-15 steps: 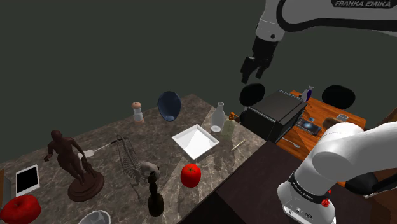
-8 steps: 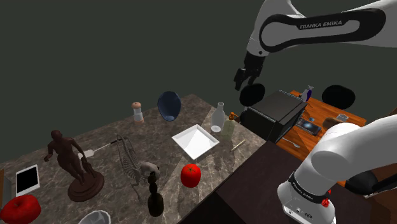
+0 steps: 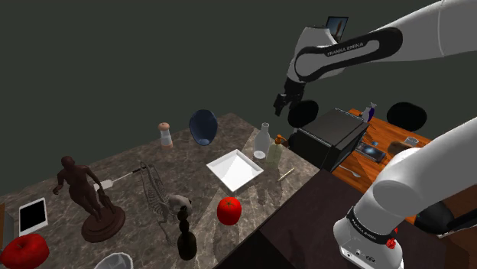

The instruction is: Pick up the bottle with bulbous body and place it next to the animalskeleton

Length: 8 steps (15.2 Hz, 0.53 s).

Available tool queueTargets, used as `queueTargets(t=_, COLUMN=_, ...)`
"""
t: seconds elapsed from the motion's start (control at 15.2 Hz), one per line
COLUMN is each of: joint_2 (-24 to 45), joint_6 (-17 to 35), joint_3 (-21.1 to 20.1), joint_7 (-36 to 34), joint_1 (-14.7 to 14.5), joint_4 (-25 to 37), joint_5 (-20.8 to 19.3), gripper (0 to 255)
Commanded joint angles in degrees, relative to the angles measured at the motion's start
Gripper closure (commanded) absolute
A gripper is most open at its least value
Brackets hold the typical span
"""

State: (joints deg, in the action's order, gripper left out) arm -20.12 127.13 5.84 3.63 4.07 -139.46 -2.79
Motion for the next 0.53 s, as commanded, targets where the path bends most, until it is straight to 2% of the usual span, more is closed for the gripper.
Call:
queueTargets(t=0.0, joint_2=3.7, joint_6=3.9, joint_3=1.1, joint_7=1.4, joint_1=0.3, joint_4=0.2, joint_5=0.2, gripper=0)
queueTargets(t=0.46, joint_2=18.3, joint_6=14.6, joint_3=4.1, joint_7=7.3, joint_1=1.1, joint_4=5.2, joint_5=3.4, gripper=0)
